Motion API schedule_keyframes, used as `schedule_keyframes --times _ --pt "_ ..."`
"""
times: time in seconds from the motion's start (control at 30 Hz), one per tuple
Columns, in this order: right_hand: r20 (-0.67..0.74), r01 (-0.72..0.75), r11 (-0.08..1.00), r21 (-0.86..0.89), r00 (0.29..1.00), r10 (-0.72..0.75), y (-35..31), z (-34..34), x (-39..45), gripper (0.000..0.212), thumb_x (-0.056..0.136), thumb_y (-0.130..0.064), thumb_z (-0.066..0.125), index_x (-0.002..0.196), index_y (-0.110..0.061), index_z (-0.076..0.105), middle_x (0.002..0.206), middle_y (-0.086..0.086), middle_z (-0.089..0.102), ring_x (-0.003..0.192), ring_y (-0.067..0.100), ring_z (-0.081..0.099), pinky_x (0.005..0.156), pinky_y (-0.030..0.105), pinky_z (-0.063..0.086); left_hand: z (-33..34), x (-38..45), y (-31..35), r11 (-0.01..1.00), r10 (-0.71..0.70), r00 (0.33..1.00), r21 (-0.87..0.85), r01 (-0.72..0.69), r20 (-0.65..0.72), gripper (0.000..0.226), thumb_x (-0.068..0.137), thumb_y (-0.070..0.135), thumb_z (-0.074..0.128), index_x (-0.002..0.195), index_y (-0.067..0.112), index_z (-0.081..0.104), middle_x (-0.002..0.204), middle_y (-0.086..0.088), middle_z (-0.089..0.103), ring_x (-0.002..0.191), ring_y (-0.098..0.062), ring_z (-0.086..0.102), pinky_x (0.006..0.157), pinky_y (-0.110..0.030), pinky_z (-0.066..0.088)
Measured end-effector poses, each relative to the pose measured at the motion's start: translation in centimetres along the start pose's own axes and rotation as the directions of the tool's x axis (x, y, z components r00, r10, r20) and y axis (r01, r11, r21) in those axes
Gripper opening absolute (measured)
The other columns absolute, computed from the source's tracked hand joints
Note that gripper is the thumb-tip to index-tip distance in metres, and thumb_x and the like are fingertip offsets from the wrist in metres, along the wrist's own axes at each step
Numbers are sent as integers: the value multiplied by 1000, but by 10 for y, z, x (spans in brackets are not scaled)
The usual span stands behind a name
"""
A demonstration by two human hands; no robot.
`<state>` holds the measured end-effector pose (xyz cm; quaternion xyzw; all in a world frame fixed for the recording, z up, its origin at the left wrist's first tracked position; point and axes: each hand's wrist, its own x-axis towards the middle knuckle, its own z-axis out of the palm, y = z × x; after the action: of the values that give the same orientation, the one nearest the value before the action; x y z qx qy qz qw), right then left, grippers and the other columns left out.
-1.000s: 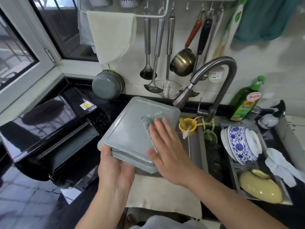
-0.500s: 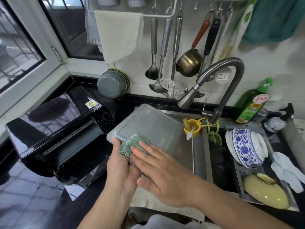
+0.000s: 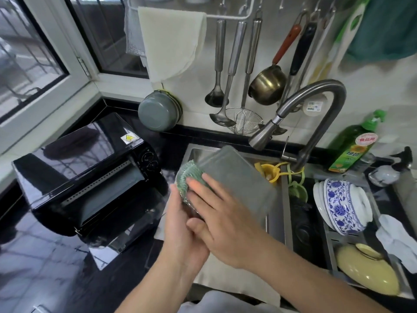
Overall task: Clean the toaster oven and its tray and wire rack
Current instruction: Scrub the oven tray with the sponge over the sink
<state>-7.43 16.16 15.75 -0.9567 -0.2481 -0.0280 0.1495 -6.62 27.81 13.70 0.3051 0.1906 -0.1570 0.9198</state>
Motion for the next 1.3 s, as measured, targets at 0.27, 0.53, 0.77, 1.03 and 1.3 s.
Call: schedule_keyframes --times 0.27,0.53,0.77,1.03,1.3 --pt "2 -8 999 45 1000 8 -2 1 -15 62 106 -55 23 152 -16 37 165 -7 19 154 14 3 122 38 24 -9 7 18 1000 -12 999 7 12 32 76 99 74 36 138 16 67 145 -17 62 133 -34 60 113 -48 47" --pt "-8 -91 990 105 996 92 -6 -6 36 68 103 -55 15 159 -18 24 168 -7 8 154 12 -9 125 38 8 2 3 -2 998 57 998 1 -57 -1 67 101 63 47 149 17 57 154 -8 55 143 -24 51 124 -43 28" --pt "35 19 995 97 999 -22 -8 15 -4 67 106 -56 24 158 -13 26 168 -6 1 154 16 -10 124 43 18 -8 15 36 991 109 993 68 -111 34 75 102 70 31 137 13 67 141 -20 64 131 -35 62 106 -47 52" --pt "-24 -53 998 46 998 54 1 -4 52 66 104 -55 12 160 -19 19 169 -4 3 154 16 -13 125 45 5 -4 8 10 997 35 994 67 -42 100 55 108 53 39 149 20 56 153 -9 56 143 -27 52 125 -50 26" --pt "-74 -240 969 59 967 244 32 11 38 70 102 -63 0 160 -26 11 168 -7 4 154 14 -13 125 44 3 -19 12 28 923 190 980 330 -198 55 37 109 39 48 129 15 69 132 -21 69 115 -31 71 90 -42 61"
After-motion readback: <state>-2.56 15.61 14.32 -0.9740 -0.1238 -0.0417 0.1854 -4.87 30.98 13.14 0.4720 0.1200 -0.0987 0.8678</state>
